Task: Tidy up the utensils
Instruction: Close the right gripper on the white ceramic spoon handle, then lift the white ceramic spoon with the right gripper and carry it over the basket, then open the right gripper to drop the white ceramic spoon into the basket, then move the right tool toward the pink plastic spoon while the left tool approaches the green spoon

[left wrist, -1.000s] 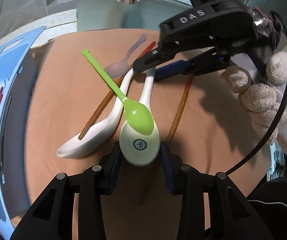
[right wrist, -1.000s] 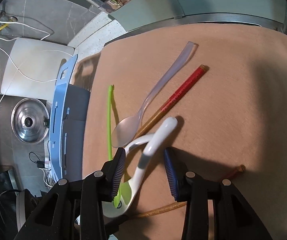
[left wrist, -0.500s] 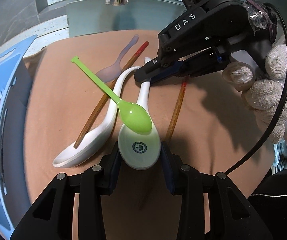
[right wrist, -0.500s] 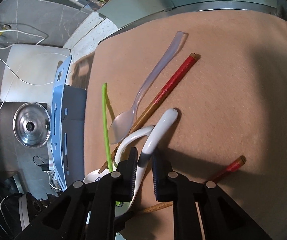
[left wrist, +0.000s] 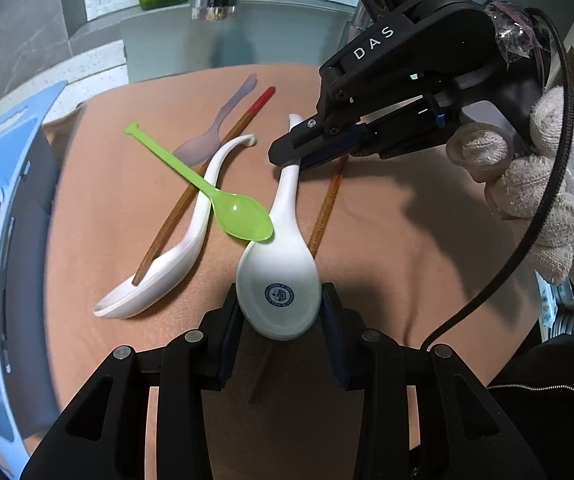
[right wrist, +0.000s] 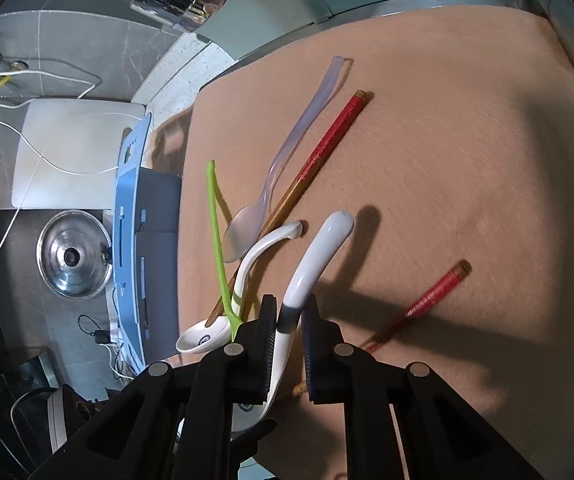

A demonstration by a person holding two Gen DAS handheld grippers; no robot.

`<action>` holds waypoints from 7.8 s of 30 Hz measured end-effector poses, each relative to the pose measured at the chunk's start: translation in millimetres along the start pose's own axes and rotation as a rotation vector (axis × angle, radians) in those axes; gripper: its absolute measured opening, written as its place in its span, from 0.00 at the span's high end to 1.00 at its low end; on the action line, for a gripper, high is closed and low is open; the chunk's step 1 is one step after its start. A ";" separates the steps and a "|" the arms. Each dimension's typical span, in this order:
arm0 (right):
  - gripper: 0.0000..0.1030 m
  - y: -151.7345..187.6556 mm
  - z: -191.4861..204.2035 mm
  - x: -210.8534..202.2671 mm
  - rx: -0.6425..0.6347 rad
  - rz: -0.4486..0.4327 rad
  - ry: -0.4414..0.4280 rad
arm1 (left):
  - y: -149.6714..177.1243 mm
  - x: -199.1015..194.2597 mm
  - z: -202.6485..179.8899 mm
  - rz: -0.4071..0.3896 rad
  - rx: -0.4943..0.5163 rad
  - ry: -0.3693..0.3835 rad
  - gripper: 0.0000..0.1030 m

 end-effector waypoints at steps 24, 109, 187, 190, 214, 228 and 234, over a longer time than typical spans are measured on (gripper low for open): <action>0.91 13.4 7.9 -43.6 0.005 -0.068 -0.033 | -14.1 -24.9 -28.8 -0.066 0.043 0.052 0.65; 0.91 -48.2 237.0 231.2 -0.231 0.167 0.098 | 49.3 -48.1 266.4 0.014 -0.260 -0.187 0.65; 0.49 27.5 -20.6 -77.0 -0.006 -0.228 0.000 | -94.6 0.5 87.8 -0.027 -0.209 0.036 0.65; 0.49 28.6 -21.1 -83.0 0.008 -0.243 -0.014 | -98.2 19.5 96.4 0.018 -0.225 0.014 0.65; 0.49 35.2 -29.6 -69.7 0.095 -0.230 -0.026 | -99.1 44.6 77.7 0.078 -0.093 0.072 0.89; 0.49 31.9 -30.8 -62.8 0.125 -0.210 -0.035 | -98.8 30.9 54.5 0.068 -0.017 0.100 0.88; 0.53 16.7 -15.7 -63.8 0.092 -0.223 -0.045 | -100.7 25.0 65.2 0.073 -0.042 0.124 0.85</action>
Point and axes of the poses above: each gripper's, at about its wrist camera, not at the fingertips, and x roughly the way its jaws point, z to its left, y to its underside, the point moved 10 cm from there along x, roughly the way its jaws point
